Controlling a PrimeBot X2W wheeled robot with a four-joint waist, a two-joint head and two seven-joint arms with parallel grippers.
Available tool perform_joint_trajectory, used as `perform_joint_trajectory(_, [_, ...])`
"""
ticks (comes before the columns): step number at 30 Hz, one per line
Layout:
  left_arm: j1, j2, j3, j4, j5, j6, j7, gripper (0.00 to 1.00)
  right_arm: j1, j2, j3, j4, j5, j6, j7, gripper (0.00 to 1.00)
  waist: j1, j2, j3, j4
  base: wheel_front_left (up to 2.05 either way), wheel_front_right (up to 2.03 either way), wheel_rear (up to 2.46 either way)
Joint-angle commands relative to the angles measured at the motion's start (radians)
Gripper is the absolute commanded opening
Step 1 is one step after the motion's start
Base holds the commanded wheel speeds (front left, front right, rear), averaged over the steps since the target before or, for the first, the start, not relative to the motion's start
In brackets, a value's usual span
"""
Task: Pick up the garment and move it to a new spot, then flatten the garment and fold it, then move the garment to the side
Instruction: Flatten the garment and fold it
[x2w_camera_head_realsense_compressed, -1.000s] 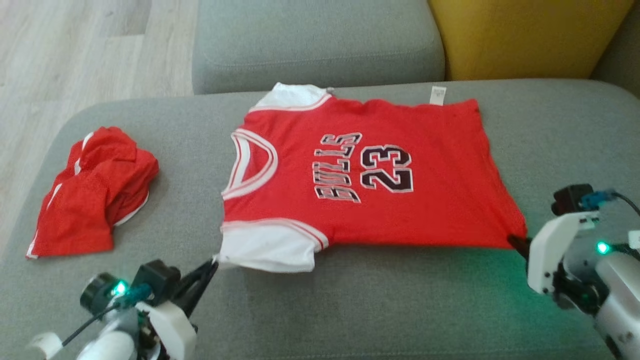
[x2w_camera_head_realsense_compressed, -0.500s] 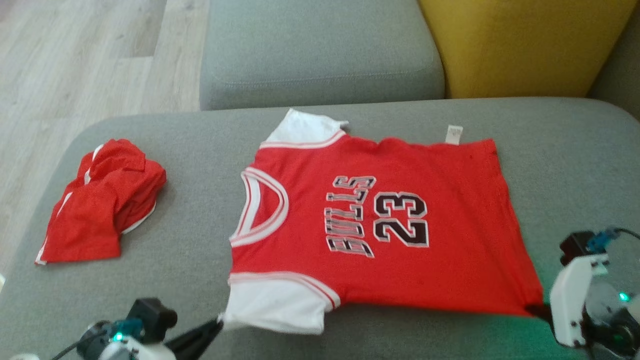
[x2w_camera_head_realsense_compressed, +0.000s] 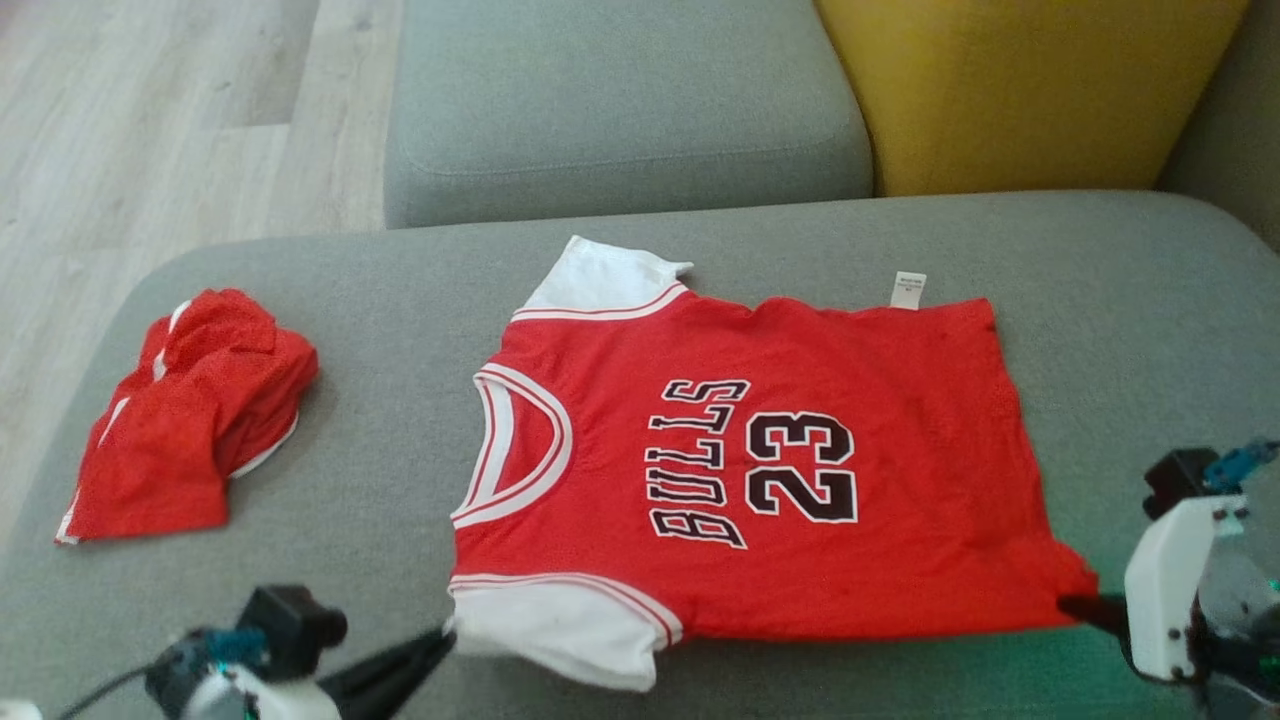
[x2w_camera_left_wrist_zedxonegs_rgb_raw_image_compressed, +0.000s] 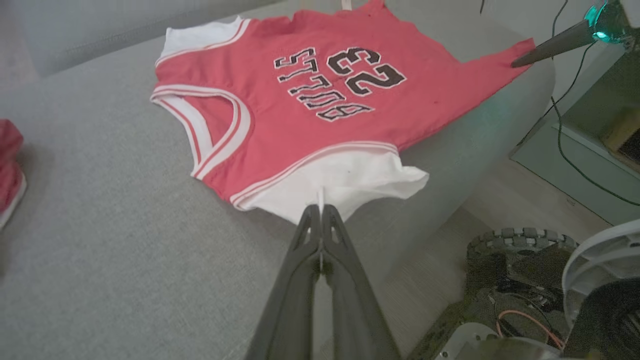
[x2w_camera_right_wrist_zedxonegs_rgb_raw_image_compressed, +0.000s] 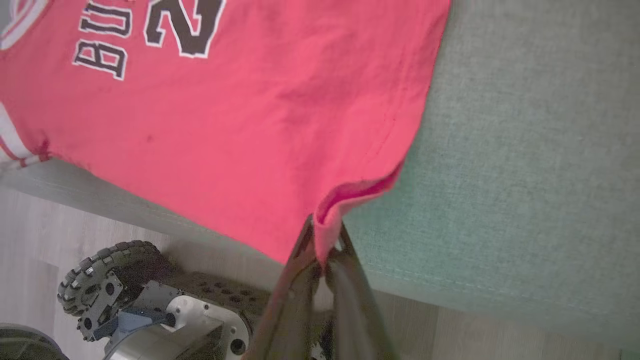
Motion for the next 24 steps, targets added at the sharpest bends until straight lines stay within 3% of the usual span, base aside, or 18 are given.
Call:
perform_joint_trajectory(1, [-0.104, 0.028, 0.074, -0.033, 0.011, 0.009, -0.018, 0.00, -0.044, -0.010, -0.035, -0.039, -0.024, -0.001, 0.008, 0.00, 0.0001, 0.0000, 0.010, -0.009, 0.00, 0.00, 0.00])
perform_joint_trajectory(11, [-0.297, -0.035, 0.112, 0.058, 0.048, 0.007, -0.059, 0.00, -0.176, 0.119, -0.139, -0.037, -0.162, -0.001, 0.037, 0.00, 0.0001, 0.0000, 0.083, -0.054, 0.00, 0.00, 0.00])
perform_joint_trajectory(24, [-0.509, -0.107, 0.086, 0.291, 0.110, -0.009, -0.108, 0.00, -0.365, 0.229, -0.136, 0.124, -0.263, -0.001, -0.026, 0.00, 0.0001, 0.0000, 0.199, -0.087, 0.00, 0.00, 0.00])
